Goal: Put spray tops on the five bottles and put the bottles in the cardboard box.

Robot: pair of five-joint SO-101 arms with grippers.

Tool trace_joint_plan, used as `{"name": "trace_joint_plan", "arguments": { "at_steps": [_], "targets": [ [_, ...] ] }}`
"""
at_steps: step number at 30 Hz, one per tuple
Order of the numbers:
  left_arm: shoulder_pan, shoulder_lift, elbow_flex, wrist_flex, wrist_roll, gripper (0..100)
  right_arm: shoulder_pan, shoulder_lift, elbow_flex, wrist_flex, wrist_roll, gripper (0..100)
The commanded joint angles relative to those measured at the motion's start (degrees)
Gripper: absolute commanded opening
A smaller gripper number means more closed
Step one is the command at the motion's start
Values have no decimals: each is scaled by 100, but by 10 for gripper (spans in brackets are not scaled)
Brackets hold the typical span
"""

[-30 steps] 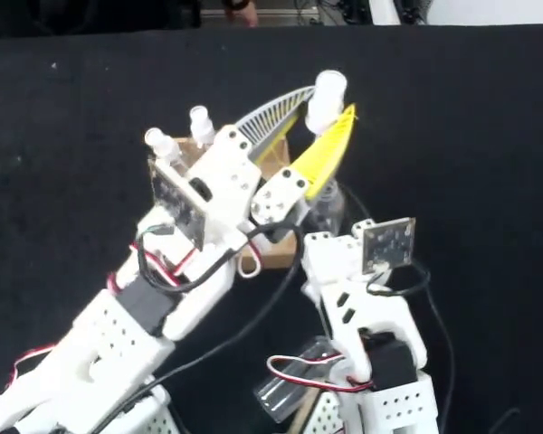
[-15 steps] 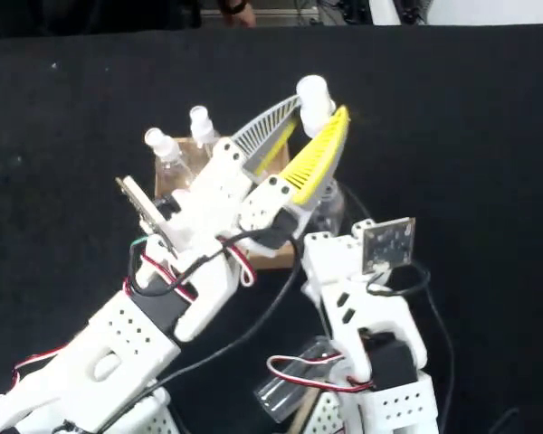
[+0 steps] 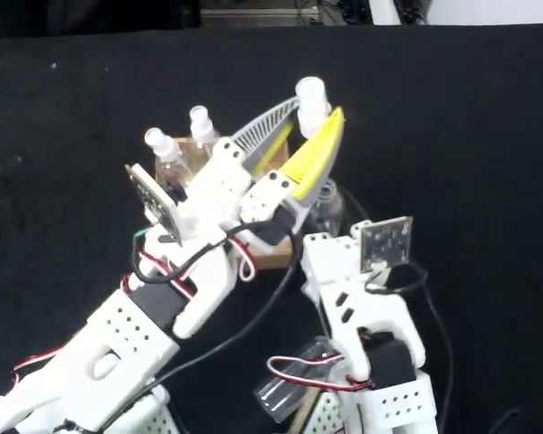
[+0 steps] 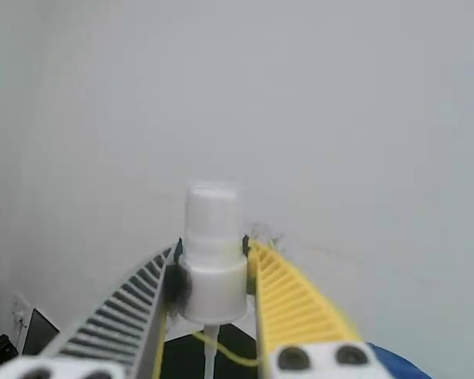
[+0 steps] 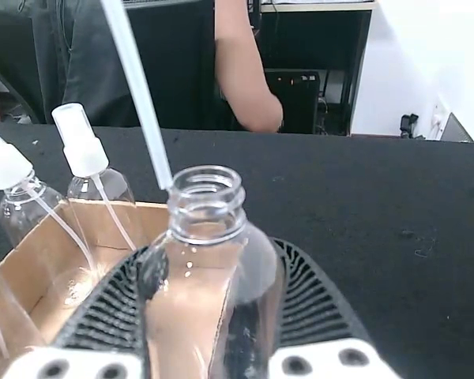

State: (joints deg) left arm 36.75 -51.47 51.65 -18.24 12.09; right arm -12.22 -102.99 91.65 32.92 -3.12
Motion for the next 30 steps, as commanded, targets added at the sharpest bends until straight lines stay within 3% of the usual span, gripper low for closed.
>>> {"name": "trace_joint_plan", "arguments": {
  "at_steps": [1,30],
  "targets": [
    [-57,-9,-215,0,53,30,-53,-505,-66,9,9,11],
    [-48,607,-497,-554,53,30,-53,-505,-92,9,9,11]
  ]
}}
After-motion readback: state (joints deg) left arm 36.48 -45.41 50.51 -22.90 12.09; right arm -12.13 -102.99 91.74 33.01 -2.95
